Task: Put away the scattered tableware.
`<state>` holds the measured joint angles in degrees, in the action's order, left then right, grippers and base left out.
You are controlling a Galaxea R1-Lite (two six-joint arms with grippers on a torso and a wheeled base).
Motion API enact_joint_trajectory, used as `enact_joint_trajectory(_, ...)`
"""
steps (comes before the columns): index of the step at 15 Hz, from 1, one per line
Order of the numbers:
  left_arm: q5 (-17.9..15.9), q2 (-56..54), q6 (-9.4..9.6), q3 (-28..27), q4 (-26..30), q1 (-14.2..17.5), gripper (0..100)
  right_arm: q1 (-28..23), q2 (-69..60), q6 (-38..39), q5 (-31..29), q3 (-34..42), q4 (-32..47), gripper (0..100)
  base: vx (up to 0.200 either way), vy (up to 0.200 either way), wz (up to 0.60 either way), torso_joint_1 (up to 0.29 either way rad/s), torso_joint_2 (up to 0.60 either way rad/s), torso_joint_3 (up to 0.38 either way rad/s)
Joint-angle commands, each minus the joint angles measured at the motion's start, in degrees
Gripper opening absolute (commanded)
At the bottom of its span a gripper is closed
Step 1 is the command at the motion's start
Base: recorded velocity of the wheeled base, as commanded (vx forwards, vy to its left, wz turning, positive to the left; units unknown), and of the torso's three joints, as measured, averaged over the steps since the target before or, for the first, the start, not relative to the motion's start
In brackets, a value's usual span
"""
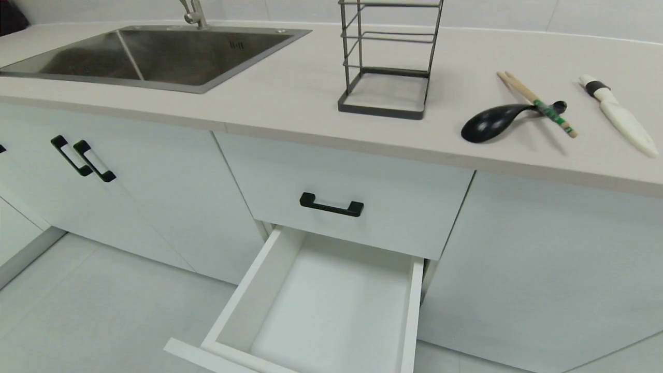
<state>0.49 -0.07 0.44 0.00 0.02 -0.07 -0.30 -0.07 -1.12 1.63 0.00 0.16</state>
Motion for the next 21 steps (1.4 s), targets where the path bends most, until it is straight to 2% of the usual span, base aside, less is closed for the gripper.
enact_joint_trajectory(1, 0.04, 0.07, 0.00, 0.00, -0.02, -0.01, 100, 0.04, 0.07, -0.02, 0.04, 0.00, 0.02, 0, 0.000, 0.000, 0.00, 0.237, -0.72, -0.266)
enact_joint_trajectory(8, 0.04, 0.07, -0.18, 0.00, 0.06, -0.01, 100, -0.05, 0.07, -0.11, 0.04, 0.00, -0.07, 0, 0.000, 0.000, 0.00, 0.184, -0.55, -0.211)
enact_joint_trajectory(10, 0.04, 0.07, -0.97, 0.00, -0.02, -0.01, 100, -0.05, 0.07, -0.11, 0.04, 0.00, 0.02, 0, 0.000, 0.000, 0.00, 0.139, -0.50, -0.220)
enact_joint_trajectory(12, 0.04, 0.07, -1.23, -0.09, -0.02, -0.01, 100, -0.05, 0.07, -0.11, 0.12, 0.00, 0.02, 0, 0.000, 0.000, 0.00, 0.422, -0.48, -0.225)
enact_joint_trajectory(15, 0.04, 0.07, -1.05, -0.09, -0.02, -0.01, 100, 0.04, 0.07, -0.11, 0.12, 0.00, -0.07, 0, 0.000, 0.000, 0.00, 0.328, -0.49, -0.240)
enact_joint_trajectory(18, 3.03, 0.07, 0.70, -0.09, -0.02, -0.01, 100, 0.04, 0.07, 0.51, -0.05, 0.00, -0.07, 0, 0.000, 0.000, 0.00, 0.284, -0.52, -0.240)
enact_joint_trajectory(21, 3.03, 0.07, 0.62, -0.09, -0.02, -0.01, 100, -0.05, 0.07, 0.24, 0.12, 0.00, -0.07, 0, 0.000, 0.000, 0.00, 0.281, -0.55, -0.255)
